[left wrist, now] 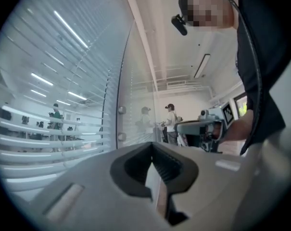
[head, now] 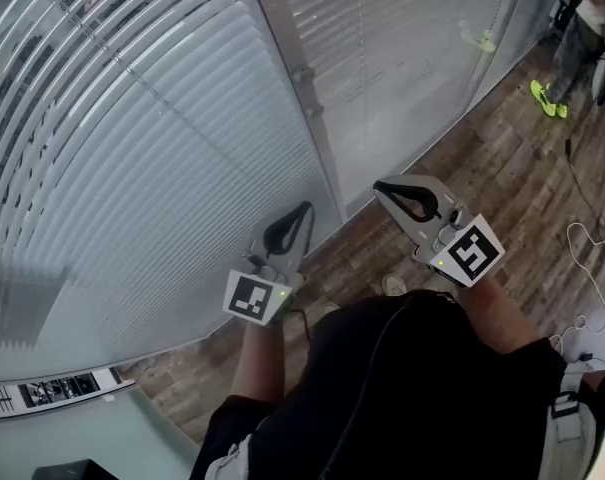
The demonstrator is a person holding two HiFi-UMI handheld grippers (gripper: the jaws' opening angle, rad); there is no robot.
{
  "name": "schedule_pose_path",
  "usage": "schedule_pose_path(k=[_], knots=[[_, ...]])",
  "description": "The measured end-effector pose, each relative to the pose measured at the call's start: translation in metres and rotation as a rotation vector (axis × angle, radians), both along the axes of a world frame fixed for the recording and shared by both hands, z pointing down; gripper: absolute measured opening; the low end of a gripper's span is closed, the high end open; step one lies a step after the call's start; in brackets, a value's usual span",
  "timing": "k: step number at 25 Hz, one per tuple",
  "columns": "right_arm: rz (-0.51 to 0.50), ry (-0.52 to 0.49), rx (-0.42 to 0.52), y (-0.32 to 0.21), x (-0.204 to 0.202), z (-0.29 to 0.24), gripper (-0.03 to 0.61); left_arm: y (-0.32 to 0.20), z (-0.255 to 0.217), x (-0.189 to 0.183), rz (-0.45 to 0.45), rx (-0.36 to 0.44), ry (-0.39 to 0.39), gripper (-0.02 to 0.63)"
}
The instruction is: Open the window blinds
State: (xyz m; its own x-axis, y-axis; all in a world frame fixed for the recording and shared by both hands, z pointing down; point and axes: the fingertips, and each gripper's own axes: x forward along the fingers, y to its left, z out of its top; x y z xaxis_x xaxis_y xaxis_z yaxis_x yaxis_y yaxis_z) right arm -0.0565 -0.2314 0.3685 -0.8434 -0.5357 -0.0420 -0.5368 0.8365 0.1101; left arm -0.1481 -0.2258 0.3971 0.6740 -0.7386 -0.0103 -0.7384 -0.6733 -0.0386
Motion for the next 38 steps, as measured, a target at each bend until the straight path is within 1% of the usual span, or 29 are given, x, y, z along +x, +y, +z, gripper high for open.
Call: schedule_pose_path(k=[4, 7, 10, 13, 19, 21, 24, 29, 38], knots=[[-0.004, 0.009, -0.027, 0.001, 0.017, 0.010, 0.006, 0.000, -0.001, 0.005, -0.015, 0.002, -0.009, 0.005], [-0.007, -0.002, -0.058, -0.007, 0.027, 0.019, 0.006, -0.004, 0.000, 0.011, -0.028, 0.003, -0.010, 0.003], [-0.013, -0.023, -0.051, -0.018, 0.036, 0.019, 0.006, -0.009, -0.001, 0.022, -0.038, 0.001, -0.011, 0.003], [-0.052, -0.040, -0.051, -0.022, 0.033, 0.016, 0.006, -0.011, -0.003, 0.026, -0.061, 0.002, -0.020, 0.003], [-0.105, -0.031, -0.038, -0.025, 0.024, 0.012, 0.006, -0.010, -0.004, 0.034, -0.089, -0.004, -0.022, 0.003], [-0.125, -0.033, -0.042, -0.028, 0.024, 0.012, 0.005, -0.011, -0.005, 0.038, -0.109, -0.005, -0.017, 0.003], [-0.159, -0.028, -0.017, -0.031, 0.024, 0.012, 0.005, -0.012, -0.004, 0.040, -0.146, 0.001, -0.004, 0.003], [-0.216, -0.013, -0.032, -0.035, 0.028, 0.019, 0.005, -0.011, 0.000, 0.044, -0.204, -0.005, -0.004, 0.003], [-0.280, -0.005, -0.020, -0.044, 0.040, 0.027, 0.005, -0.021, 0.005, 0.064, -0.247, -0.016, -0.030, 0.003]])
